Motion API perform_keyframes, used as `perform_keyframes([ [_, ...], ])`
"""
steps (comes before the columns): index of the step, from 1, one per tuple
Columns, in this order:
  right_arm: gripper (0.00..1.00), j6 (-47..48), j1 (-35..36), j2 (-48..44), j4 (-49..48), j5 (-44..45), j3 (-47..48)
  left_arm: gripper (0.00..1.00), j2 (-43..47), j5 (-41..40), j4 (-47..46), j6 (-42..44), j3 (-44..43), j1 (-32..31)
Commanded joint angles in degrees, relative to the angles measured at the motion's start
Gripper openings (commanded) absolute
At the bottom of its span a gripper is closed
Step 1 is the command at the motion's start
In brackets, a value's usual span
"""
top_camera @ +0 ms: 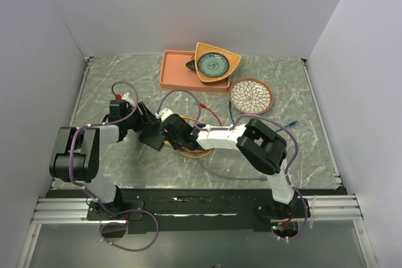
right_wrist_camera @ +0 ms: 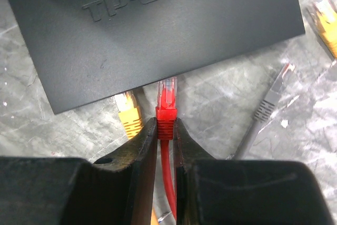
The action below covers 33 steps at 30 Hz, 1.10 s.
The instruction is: Insert the plug into the switch port
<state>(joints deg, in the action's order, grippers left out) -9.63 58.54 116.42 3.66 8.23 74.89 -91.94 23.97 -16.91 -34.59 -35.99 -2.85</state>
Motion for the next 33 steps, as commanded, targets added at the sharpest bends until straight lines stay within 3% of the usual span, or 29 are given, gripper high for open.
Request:
perform_keyframes([
  [1,0.00,5.5,-0.2,1.2,-11.1,-5.4,3.7,0.64,-2.0,6.1,3.2,-0.7,0.0,-2.3],
  [23,0.00,18.5,-0.6,1.9,-14.7,-15.3,6.1,0.65,-3.9,8.6,2.6,0.8,-0.2,-2.6],
  [33,0.00,17.4,-1.6,2.4,-10.9,-12.5,8.4,0.66,-2.0,5.3,4.1,0.6,-0.3,-2.5],
])
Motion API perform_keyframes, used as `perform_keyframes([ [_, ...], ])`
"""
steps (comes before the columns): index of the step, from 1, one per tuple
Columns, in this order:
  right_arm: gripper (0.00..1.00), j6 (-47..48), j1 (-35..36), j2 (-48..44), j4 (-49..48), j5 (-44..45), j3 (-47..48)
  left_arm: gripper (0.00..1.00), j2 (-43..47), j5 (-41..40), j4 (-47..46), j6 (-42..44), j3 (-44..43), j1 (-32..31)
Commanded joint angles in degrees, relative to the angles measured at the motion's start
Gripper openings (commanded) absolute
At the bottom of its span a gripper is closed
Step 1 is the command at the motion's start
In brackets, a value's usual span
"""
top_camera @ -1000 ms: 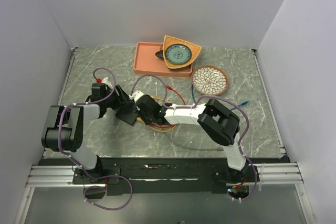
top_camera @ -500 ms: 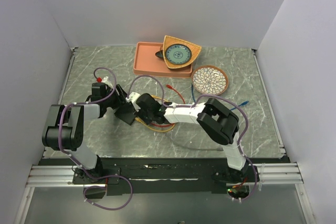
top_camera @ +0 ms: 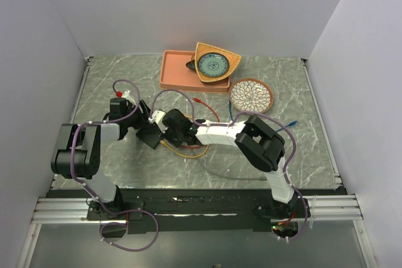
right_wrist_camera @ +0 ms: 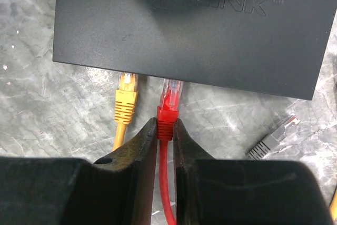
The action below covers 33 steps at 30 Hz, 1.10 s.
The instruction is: Insert the plug into the switch port
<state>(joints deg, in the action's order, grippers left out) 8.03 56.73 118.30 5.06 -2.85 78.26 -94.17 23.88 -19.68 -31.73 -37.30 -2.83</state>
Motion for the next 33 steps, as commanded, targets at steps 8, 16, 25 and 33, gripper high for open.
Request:
perform_keyframes([
  [8,0.00,-4.5,0.3,-3.8,-11.5,1.0,-1.6,0.64,7.1,-4.2,12.8,-0.9,-1.4,-2.6],
  [16,0.00,-6.3,0.5,-5.2,-12.0,-0.7,-4.4,0.64,10.6,-11.5,16.9,-0.1,-2.0,-3.3],
  [25,0.00,-7.0,1.0,-5.4,-11.1,0.4,-4.6,0.59,12.9,-14.2,16.7,-0.7,-1.2,-4.5],
  [33,0.00,-6.0,3.2,-6.2,-11.7,-1.0,-4.3,0.58,22.5,-18.8,15.6,-1.8,2.1,-9.6],
])
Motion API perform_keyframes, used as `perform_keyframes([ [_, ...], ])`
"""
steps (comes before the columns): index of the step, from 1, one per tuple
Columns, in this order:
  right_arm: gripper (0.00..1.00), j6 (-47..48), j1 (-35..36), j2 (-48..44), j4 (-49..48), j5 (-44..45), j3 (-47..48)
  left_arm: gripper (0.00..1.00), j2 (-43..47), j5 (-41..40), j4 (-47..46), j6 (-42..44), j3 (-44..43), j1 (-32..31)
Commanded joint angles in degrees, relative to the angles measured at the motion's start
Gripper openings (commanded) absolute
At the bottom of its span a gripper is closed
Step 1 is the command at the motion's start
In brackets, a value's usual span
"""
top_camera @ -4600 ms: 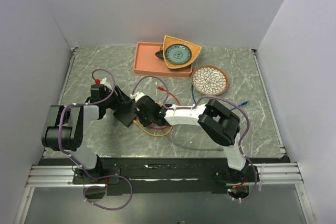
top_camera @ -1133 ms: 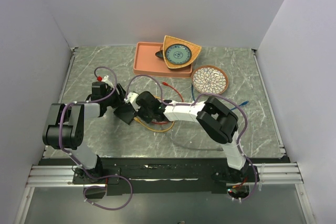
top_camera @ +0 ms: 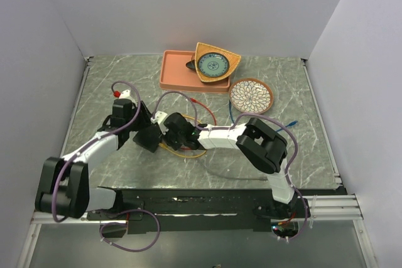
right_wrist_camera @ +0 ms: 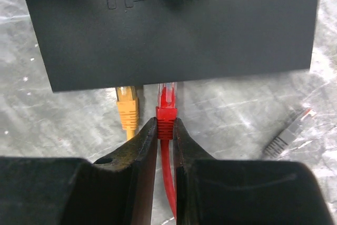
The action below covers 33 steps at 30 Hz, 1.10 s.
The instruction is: Insert the plug into the switch port
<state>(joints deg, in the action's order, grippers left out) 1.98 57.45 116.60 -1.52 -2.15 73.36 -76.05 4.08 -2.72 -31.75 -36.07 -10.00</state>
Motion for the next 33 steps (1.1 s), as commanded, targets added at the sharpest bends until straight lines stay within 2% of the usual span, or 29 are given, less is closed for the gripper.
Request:
perform_keyframes([
  [1,0.00,0.3,2.6,-4.5,-5.3,-2.2,0.4,0.57,4.2,1.5,-1.4,-2.1,0.8,-2.3],
  [9,0.00,0.4,2.9,-5.6,-5.5,-1.2,-0.9,0.54,2.0,0.9,-1.8,-3.7,2.2,-2.6],
  [21,0.00,-1.5,0.4,-6.8,-6.4,2.1,-4.6,0.43,-6.0,-2.1,2.0,-4.0,0.0,-2.7],
  [33,0.00,0.6,0.0,-3.0,-4.5,2.4,-2.3,0.43,-7.9,-1.4,1.9,-3.9,-0.5,-2.6],
])
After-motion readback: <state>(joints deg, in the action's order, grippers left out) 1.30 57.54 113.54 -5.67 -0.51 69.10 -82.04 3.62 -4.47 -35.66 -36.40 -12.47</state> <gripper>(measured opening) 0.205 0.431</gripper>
